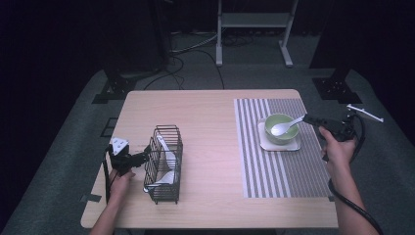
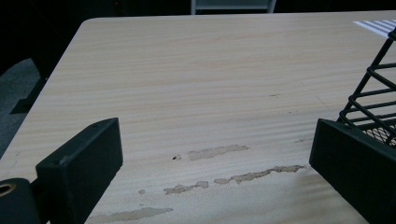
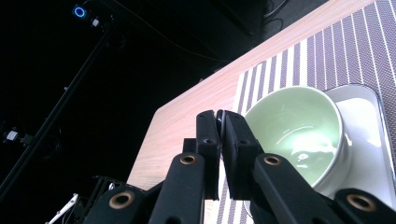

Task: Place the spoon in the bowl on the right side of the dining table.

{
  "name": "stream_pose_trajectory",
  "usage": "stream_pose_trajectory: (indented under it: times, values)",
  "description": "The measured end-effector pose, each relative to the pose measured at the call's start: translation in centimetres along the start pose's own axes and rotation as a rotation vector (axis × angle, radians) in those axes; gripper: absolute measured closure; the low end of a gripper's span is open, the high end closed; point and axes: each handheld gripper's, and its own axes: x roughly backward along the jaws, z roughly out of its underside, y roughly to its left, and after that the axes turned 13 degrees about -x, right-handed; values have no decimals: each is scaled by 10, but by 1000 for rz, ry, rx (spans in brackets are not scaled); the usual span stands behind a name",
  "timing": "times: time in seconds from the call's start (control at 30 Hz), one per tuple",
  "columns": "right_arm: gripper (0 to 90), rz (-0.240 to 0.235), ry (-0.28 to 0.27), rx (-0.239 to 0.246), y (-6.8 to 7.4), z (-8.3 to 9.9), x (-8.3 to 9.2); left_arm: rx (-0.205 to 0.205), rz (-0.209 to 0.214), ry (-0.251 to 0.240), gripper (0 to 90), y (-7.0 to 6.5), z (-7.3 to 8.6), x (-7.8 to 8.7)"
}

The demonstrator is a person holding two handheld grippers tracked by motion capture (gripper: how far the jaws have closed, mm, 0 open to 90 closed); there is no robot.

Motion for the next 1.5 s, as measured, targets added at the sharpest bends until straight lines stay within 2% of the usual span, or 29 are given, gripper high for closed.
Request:
stream_pose_trajectory:
  times: [1.07, 1.5]
  values:
    - [853, 55, -37, -15, -22, -1, -9, 0, -1, 0, 16, 0, 0, 0]
    - [852, 72, -30, -31, -33, 0, -14, 0, -1, 0, 16, 0, 0, 0]
